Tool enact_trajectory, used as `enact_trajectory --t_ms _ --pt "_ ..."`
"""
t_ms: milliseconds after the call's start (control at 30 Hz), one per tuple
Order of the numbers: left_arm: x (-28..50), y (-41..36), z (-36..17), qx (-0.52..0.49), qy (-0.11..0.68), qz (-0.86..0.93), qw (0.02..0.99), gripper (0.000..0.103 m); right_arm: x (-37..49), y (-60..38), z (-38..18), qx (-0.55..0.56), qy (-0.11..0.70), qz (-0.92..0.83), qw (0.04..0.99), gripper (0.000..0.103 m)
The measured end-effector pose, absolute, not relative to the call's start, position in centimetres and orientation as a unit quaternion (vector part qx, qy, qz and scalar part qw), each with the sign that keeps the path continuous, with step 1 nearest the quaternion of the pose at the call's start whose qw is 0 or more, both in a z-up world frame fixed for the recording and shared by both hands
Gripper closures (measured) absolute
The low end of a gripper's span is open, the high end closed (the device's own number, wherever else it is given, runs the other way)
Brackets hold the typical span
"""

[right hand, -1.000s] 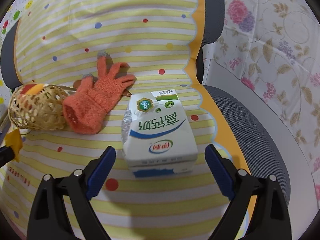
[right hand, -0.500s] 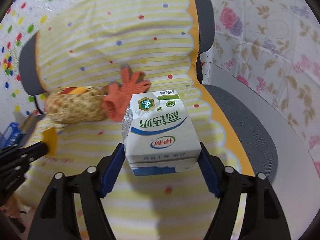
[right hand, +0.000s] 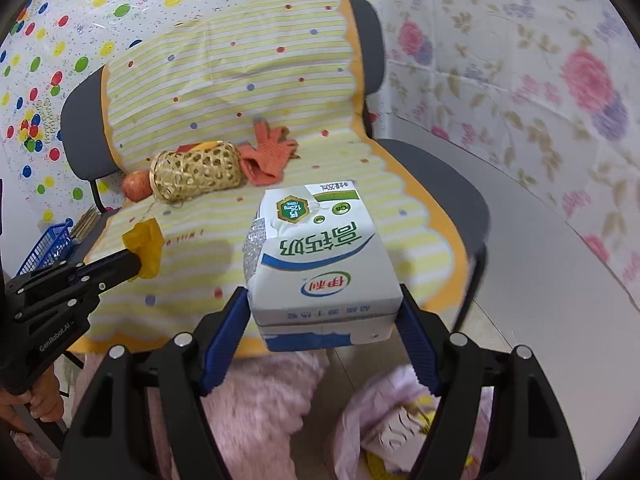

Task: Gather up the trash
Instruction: 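Carry the yellow bag and milk carton over the wastebasket and release both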

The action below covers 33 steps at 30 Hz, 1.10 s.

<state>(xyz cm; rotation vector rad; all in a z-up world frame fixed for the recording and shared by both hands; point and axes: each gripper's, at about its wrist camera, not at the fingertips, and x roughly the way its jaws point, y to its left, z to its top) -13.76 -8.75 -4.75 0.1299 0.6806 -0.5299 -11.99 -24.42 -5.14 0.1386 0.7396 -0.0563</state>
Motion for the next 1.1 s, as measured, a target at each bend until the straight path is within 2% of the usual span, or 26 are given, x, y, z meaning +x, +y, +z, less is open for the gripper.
enact_trajectory --t_ms 533,867,933,1000,1033,1100 --pt "-21.7 -18.4 -7.3 0.120 0.333 -0.394 0.848 0.098 -25.5 -30.1 -6.6 0.113 0.370 -0.154 0.909 0.031" --pt "-22.2 -23.0 -8.7 0.141 0.352 -0.433 0.818 0.097 -27.2 -33.5 -8.8 0.137 0.376 -0.181 0.899 0.031" --pt "-21.8 -23.8 -9.0 0.142 0.357 -0.430 0.817 0.093 -26.7 -34.2 -9.2 0.142 0.377 -0.177 0.898 0.029" --pt "-21.4 -24.2 -9.3 0.143 0.366 -0.425 0.816 0.054 -26.3 -34.7 -9.6 0.143 0.382 -0.177 0.896 0.025" --pt "-21.2 -24.1 -9.4 0.142 0.368 -0.417 0.819 0.048 -26.2 -35.0 -9.8 0.144 0.383 -0.183 0.894 0.023" --pt "-20.9 -23.6 -9.5 0.141 0.368 -0.411 0.822 0.048 -26.4 -35.4 -9.8 0.153 0.380 -0.183 0.893 0.022"
